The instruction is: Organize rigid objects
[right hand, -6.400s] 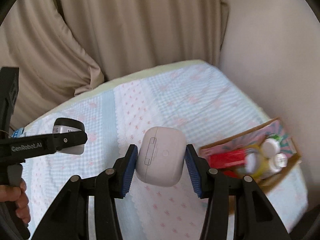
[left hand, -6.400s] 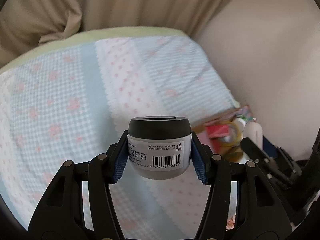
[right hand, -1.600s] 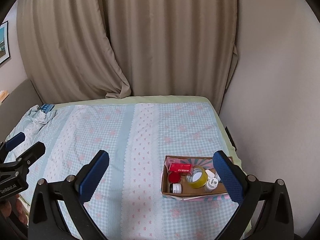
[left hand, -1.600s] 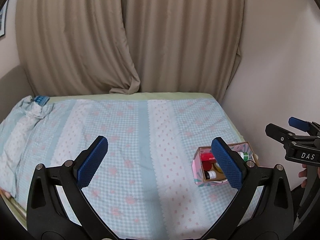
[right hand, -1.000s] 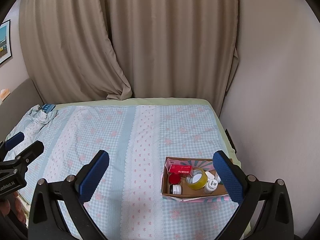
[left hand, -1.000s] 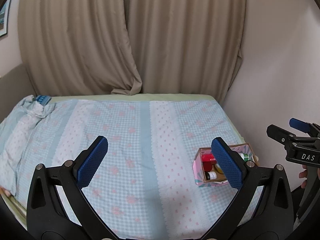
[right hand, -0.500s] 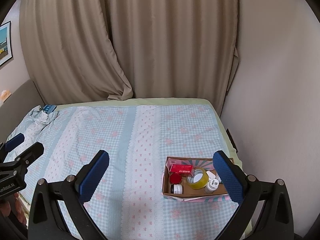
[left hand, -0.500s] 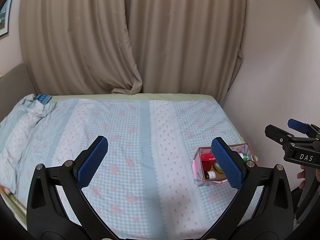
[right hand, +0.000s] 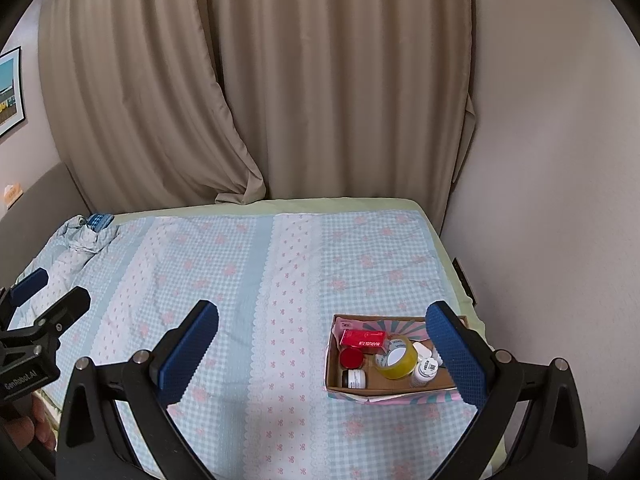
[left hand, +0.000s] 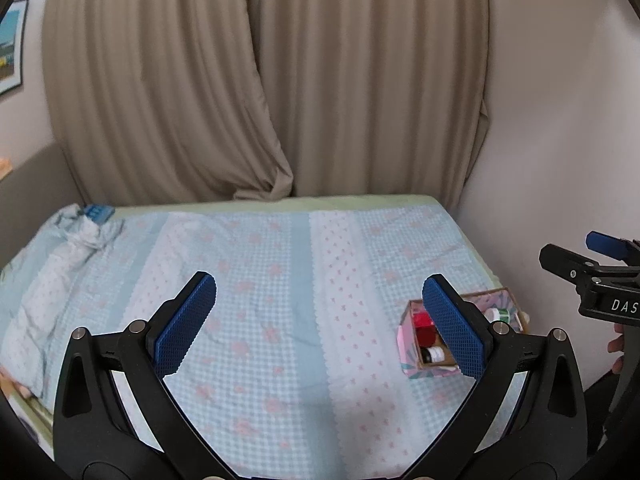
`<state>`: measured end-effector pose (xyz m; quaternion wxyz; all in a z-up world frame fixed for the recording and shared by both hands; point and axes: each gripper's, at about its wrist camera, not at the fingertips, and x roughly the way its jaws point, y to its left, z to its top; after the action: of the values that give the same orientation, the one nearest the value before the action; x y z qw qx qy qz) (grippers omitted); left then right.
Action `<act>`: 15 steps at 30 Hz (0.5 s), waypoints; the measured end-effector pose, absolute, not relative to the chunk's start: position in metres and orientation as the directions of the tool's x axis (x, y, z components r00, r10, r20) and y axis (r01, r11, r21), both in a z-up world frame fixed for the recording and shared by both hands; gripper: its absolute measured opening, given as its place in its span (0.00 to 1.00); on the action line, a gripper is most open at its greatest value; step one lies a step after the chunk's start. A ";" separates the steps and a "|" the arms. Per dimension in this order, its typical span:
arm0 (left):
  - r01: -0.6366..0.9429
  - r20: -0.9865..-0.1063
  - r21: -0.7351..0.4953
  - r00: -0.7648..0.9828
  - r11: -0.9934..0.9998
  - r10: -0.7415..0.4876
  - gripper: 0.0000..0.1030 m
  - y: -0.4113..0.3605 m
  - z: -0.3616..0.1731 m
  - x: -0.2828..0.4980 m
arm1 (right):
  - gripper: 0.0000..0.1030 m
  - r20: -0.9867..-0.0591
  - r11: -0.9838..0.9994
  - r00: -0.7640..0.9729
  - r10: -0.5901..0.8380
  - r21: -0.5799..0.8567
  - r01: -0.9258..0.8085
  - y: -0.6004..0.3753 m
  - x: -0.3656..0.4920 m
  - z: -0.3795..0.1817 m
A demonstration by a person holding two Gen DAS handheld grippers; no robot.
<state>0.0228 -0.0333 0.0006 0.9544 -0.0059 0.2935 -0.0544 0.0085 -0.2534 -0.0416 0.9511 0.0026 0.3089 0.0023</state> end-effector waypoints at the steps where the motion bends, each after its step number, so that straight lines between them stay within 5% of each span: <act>1: 0.097 -0.551 -0.047 0.827 0.994 -0.107 1.00 -0.033 0.002 0.022 | 1.00 -0.587 1.000 0.809 0.004 0.007 -0.001 -0.253 0.008 -0.042; 9: 0.055 -0.549 0.004 0.835 0.998 -0.043 1.00 -0.039 0.000 0.027 | 1.00 -0.579 1.000 0.815 -0.012 0.007 0.020 -0.253 0.014 -0.040; 15: 0.113 -0.563 -0.068 0.816 0.991 -0.132 1.00 -0.032 -0.008 0.036 | 1.00 -0.590 0.999 0.807 -0.023 0.016 0.040 -0.250 0.026 -0.046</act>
<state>0.0355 -0.0315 -0.0078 0.9528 -0.0156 0.2964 -0.0643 0.0263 -0.2496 -0.0455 0.9504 0.0138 0.3104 -0.0166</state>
